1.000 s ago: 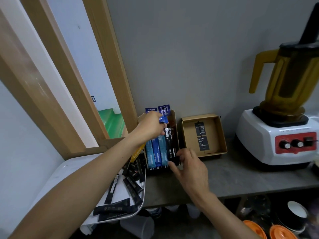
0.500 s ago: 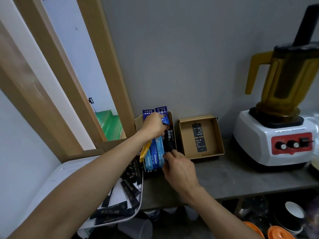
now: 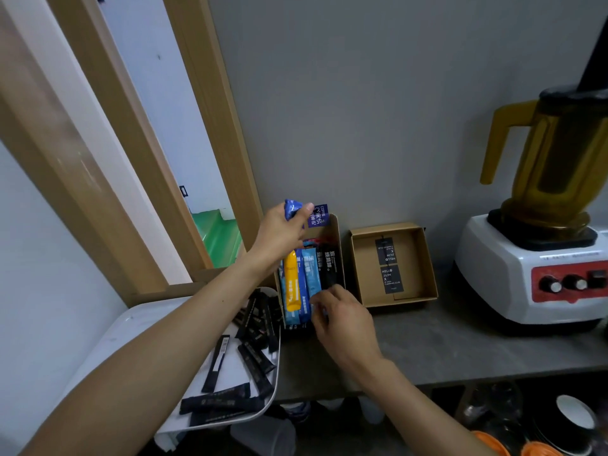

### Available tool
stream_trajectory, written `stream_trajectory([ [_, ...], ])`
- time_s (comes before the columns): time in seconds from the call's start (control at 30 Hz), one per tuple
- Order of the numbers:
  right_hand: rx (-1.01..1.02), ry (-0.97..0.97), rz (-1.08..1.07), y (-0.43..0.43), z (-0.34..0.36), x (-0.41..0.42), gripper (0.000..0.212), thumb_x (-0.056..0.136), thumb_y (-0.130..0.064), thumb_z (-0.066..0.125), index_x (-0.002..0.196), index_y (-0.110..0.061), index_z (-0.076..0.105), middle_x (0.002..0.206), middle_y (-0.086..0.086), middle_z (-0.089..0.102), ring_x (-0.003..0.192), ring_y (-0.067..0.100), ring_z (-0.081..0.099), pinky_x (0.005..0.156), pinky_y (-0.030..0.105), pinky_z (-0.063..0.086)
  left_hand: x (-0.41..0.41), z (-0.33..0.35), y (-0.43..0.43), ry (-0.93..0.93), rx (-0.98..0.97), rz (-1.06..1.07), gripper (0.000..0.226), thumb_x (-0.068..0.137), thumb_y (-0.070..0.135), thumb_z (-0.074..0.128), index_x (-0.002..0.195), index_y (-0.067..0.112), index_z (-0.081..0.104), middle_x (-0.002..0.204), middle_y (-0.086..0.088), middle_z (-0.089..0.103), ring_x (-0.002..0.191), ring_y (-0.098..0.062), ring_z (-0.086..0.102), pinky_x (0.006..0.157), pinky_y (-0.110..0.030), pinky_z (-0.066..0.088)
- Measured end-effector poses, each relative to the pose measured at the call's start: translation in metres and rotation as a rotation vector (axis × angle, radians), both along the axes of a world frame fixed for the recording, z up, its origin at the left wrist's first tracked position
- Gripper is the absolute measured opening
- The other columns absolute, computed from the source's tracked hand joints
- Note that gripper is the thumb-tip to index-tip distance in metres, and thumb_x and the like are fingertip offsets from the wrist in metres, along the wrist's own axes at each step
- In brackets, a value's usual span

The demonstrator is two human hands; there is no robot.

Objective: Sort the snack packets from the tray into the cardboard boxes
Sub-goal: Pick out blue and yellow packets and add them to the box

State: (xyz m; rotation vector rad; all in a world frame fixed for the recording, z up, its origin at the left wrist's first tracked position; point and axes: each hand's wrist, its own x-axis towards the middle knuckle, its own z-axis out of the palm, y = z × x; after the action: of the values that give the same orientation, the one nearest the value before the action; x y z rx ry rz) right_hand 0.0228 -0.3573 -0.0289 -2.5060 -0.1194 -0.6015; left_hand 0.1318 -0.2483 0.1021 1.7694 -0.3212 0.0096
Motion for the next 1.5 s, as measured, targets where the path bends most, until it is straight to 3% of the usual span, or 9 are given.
stream_trajectory([
  [0.2, 1.077, 0.225, 0.228, 0.009, 0.027, -0.005, 0.024, 0.098, -0.036, 0.066, 0.112, -0.017, 0.069, 0.094, 0.0, 0.076, 0.089, 0.008, 0.072, 0.068, 0.023, 0.056, -0.017, -0.005, 0.012, -0.004, -0.159, -0.042, 0.023, 0.105, 0.03, 0.057, 0.089, 0.014, 0.055, 0.06, 0.005, 0.045, 0.054, -0.009, 0.037, 0.052, -0.024, 0.036],
  [0.33, 1.252, 0.339, 0.274, 0.014, 0.034, -0.002, 0.043, 0.085, -0.021, 0.083, 0.119, -0.011, 0.058, 0.087, 0.004, 0.076, 0.087, 0.013, 0.076, 0.064, 0.025, 0.057, -0.025, -0.005, 0.014, 0.025, -0.222, -0.028, 0.025, 0.105, 0.034, 0.056, 0.087, 0.017, 0.056, 0.062, 0.002, 0.049, 0.056, -0.012, 0.044, 0.056, -0.026, 0.044],
  [0.5, 1.433, 0.289, 0.266, 0.008, 0.02, -0.003, 0.036, 0.085, -0.01, 0.08, 0.115, -0.009, 0.06, 0.089, 0.003, 0.074, 0.079, 0.012, 0.071, 0.059, 0.024, 0.053, -0.027, 0.015, 0.027, 0.037, -0.162, 0.003, 0.021, 0.104, 0.031, 0.057, 0.09, 0.015, 0.063, 0.084, -0.008, 0.069, 0.083, -0.018, 0.066, 0.083, -0.039, 0.054],
  [0.6, 1.419, 0.218, 0.231, 0.006, 0.015, -0.008, 0.033, 0.08, -0.016, 0.083, 0.107, -0.01, 0.064, 0.095, 0.008, 0.072, 0.079, 0.012, 0.067, 0.059, 0.022, 0.052, -0.03, 0.023, 0.04, -0.024, 0.029, 0.013, 0.026, 0.106, 0.033, 0.052, 0.094, 0.013, 0.062, 0.093, -0.009, 0.071, 0.086, -0.019, 0.065, 0.074, -0.03, 0.054],
  [0.73, 1.394, 0.193, 0.233, 0.005, 0.018, -0.011, 0.034, 0.08, -0.016, 0.083, 0.108, -0.01, 0.065, 0.1, 0.009, 0.074, 0.086, 0.014, 0.07, 0.066, 0.027, 0.056, -0.032, 0.021, 0.052, -0.004, 0.294, -0.067, 0.024, 0.091, 0.033, 0.076, 0.097, 0.013, 0.063, 0.092, -0.007, 0.068, 0.071, -0.008, 0.063, 0.061, -0.021, 0.05],
  [1.0, 1.282, 0.258, 0.314, 0.002, 0.016, -0.004, 0.033, 0.083, -0.009, 0.082, 0.114, -0.007, 0.072, 0.103, 0.015, 0.075, 0.092, 0.023, 0.073, 0.078, 0.03, 0.061, -0.032, 0.012, 0.049, 0.001, 0.147, 0.027, 0.017, 0.086, 0.012, 0.081, 0.096, 0.012, 0.068, 0.084, 0.0, 0.069, 0.06, -0.002, 0.063, 0.056, -0.019, 0.048],
  [1.1, 1.122, 0.237, 0.255, 0.0, 0.01, -0.006, 0.026, 0.082, -0.018, 0.086, 0.105, -0.012, 0.075, 0.098, 0.009, 0.079, 0.09, 0.018, 0.075, 0.07, 0.021, 0.057, -0.032, 0.009, 0.049, -0.12, 0.325, -0.015, 0.013, 0.087, 0.018, 0.08, 0.099, 0.02, 0.075, 0.092, 0.008, 0.075, 0.077, 0.005, 0.07, 0.065, -0.01, 0.049],
  [1.33, 0.278, 0.092, -0.123, -0.007, -0.001, -0.018, 0.031, 0.09, -0.046, 0.075, 0.116, -0.035, 0.063, 0.101, -0.017, 0.07, 0.083, -0.001, 0.067, 0.073, 0.025, 0.061, -0.023, 0.011, 0.034, -0.161, 0.565, -0.051, 0.009, 0.09, 0.019, 0.077, 0.097, 0.025, 0.078, 0.093, 0.007, 0.077, 0.092, -0.007, 0.071, 0.084, -0.03, 0.056],
  [1.5, 0.161, -0.029, -0.141, -0.008, -0.005, -0.022, 0.027, 0.091, -0.038, 0.074, 0.109, -0.032, 0.054, 0.1, -0.014, 0.059, 0.078, 0.004, 0.062, 0.064, 0.028, 0.058, -0.015, 0.011, 0.005, -0.152, 0.683, -0.118, 0.008, 0.093, 0.02, 0.074, 0.1, 0.02, 0.077, 0.095, 0.006, 0.075, 0.093, -0.009, 0.07, 0.083, -0.03, 0.056],
])
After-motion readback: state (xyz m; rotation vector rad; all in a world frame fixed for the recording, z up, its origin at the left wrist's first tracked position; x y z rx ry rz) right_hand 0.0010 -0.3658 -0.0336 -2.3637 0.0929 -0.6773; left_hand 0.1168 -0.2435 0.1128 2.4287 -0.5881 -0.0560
